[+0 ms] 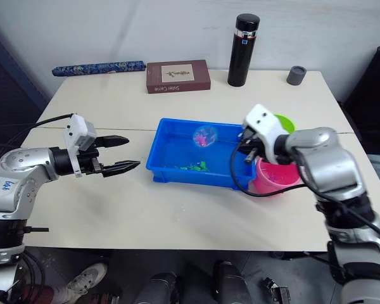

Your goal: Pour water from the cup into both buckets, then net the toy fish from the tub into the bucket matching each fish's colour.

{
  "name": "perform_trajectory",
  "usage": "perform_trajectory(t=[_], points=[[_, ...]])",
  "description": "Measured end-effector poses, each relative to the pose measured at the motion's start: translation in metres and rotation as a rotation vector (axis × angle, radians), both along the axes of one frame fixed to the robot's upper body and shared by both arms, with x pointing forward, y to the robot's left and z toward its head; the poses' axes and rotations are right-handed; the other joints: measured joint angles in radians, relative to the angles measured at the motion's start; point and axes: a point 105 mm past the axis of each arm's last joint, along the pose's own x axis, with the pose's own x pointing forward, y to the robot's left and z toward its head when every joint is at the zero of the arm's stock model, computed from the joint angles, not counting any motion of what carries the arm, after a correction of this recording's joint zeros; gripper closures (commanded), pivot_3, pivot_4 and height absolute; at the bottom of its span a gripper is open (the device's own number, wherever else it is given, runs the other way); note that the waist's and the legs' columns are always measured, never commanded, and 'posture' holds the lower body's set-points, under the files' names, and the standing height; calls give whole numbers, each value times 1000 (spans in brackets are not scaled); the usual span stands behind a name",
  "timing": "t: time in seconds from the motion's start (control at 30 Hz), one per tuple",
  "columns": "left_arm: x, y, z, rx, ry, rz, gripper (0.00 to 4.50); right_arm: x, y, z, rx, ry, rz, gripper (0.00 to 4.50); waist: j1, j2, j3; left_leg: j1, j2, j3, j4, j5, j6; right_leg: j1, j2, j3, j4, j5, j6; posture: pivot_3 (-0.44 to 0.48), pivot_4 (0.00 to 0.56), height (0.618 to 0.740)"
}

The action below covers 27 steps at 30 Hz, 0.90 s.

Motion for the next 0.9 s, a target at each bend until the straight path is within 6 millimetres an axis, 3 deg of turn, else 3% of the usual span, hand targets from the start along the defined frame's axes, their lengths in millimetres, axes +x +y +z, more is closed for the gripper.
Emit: perform_trajectory(t=[0.33, 0.5, 0.77, 0.9], points=[[-3, -27, 5, -34, -9, -157, 53, -53, -82, 25, -17, -36, -157, 4500, 18, 0, 0, 1, 0, 0, 0, 0, 0, 1, 0, 0, -3, 0, 0, 0, 150, 739], [-4, -33, 8, -48, -18, -225, 53, -76, -119, 12, -81, -15, -266, 4500, 25, 0, 0, 1, 0, 0, 0, 0, 0, 2, 0, 0, -3, 0, 0, 0, 150, 739], [5, -35, 9, -50, -22, -269, 53, -105, -148, 6, -198, -108, -368, 4500, 26, 0, 0, 2, 0, 0, 0, 0, 0, 3, 1, 0, -3, 0, 0, 0, 150, 739], [12, -38, 5, -47, -11, -285, 53, -116, -152, -1, -286, -199, -381, 4500, 25, 0, 0, 3, 0, 1, 0, 0, 0, 3, 1, 0, -2, 0, 1, 0, 150, 739]])
